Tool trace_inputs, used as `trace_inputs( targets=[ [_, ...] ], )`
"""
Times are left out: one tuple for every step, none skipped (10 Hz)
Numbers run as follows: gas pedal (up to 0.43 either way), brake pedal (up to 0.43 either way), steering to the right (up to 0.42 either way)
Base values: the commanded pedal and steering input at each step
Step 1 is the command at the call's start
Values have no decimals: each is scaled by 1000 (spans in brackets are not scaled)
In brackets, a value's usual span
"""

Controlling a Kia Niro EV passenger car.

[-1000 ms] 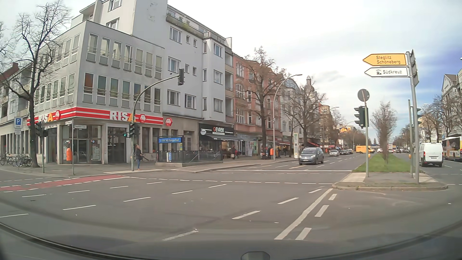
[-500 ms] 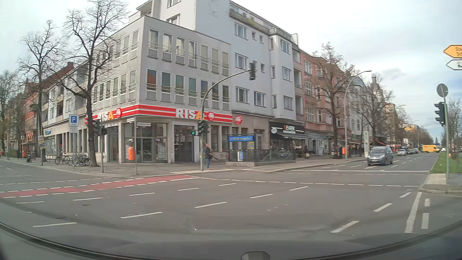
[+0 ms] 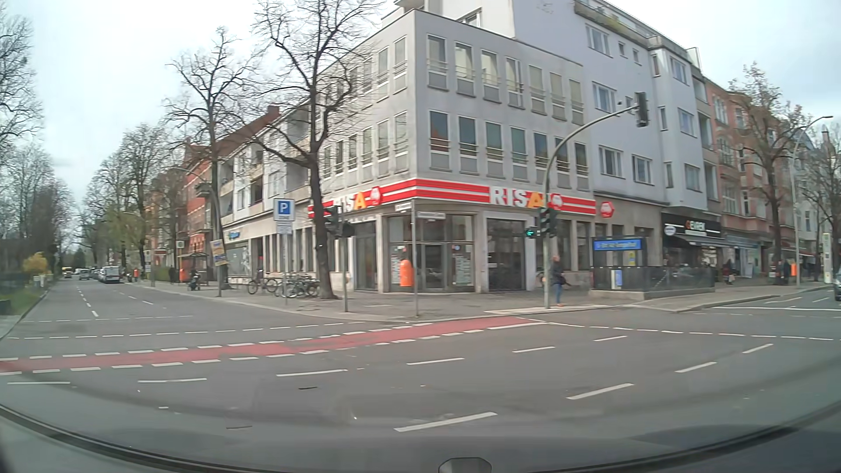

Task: Follow the waypoints while adhering to traffic rules and regulations

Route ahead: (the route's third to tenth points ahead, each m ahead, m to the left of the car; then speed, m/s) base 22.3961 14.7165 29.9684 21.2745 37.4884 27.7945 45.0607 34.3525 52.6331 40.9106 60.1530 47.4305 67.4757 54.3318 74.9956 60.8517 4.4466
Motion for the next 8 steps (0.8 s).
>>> trace_inputs(
  targets=[
    [409,0,-578],
    [409,0,-544],
    [409,0,-526],
    [409,0,-496],
    [378,0,-456],
    [319,0,-389],
    [319,0,-311],
    [319,0,-271]
  ],
)
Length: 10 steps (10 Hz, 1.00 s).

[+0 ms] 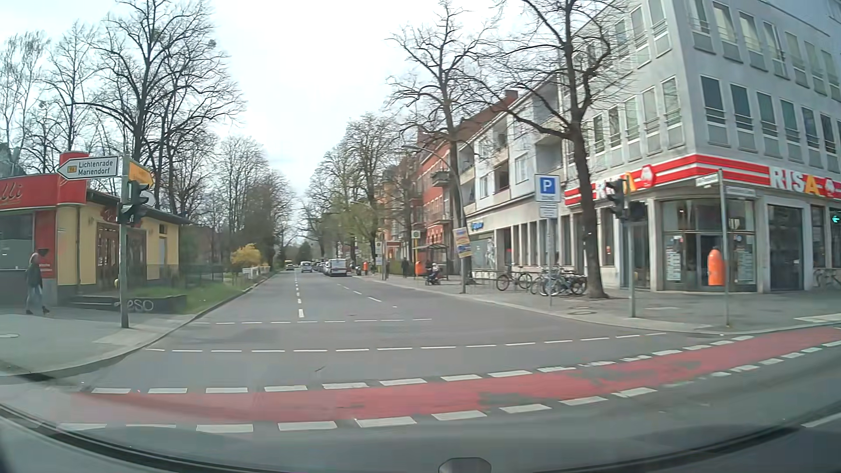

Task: Follow the waypoints while adhering to traffic rules and regulations

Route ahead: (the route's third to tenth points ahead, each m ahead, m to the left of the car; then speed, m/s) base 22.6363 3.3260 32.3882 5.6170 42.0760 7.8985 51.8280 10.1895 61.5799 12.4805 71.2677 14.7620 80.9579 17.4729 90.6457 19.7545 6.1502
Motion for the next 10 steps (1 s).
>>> trace_inputs(
  targets=[
    [319,0,-256],
    [319,0,-241],
    [319,0,-208],
    [311,0,-177],
    [299,0,-134],
    [280,0,-104],
    [280,0,-94],
    [280,0,-91],
    [280,0,-93],
    [280,0,-94]
  ],
)
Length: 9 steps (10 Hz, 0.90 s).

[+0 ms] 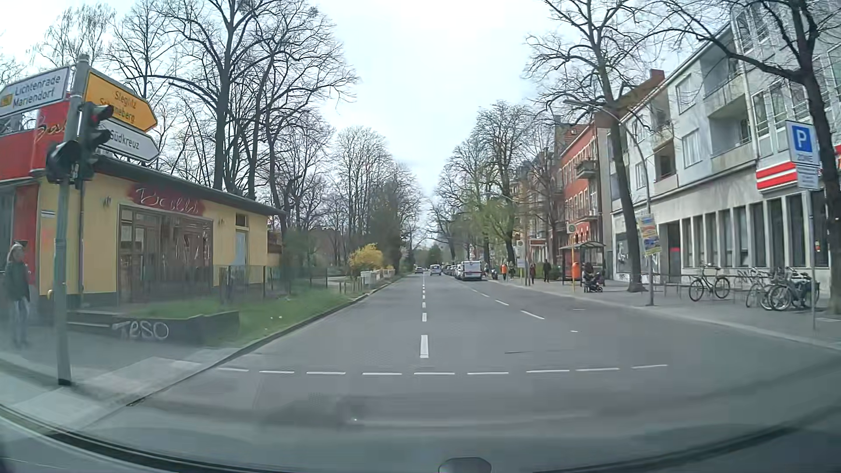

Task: Follow the waypoints while adhering to traffic rules and regulations

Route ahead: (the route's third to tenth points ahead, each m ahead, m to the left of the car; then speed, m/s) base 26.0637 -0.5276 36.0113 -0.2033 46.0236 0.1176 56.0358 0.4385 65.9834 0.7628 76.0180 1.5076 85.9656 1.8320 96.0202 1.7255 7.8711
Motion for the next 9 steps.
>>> trace_inputs(
  targets=[
    [280,0,-85],
    [280,0,-62],
    [260,0,-36],
    [248,0,-24],
    [248,0,-14],
    [240,0,-13],
    [228,0,-8],
    [228,0,-6],
    [228,0,-7]
  ],
)
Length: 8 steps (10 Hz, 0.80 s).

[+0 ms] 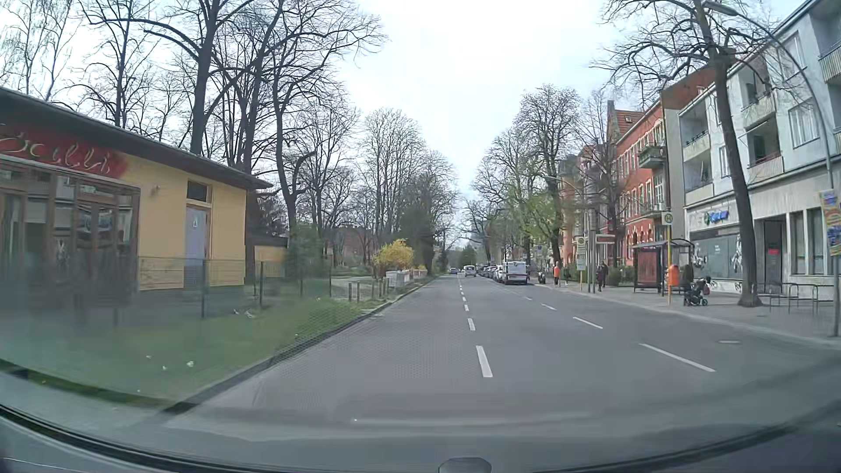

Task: Follow the waypoints while adhering to traffic rules and regulations

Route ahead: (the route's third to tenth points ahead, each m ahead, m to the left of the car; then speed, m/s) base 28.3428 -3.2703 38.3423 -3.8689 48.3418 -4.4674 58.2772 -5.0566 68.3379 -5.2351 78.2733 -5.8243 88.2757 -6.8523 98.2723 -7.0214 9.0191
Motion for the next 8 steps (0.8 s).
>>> trace_inputs(
  targets=[
    [228,0,-5],
    [228,0,-5],
    [228,0,-4],
    [228,0,-3],
    [228,0,0],
    [228,0,2],
    [228,0,10],
    [228,0,17]
  ],
)
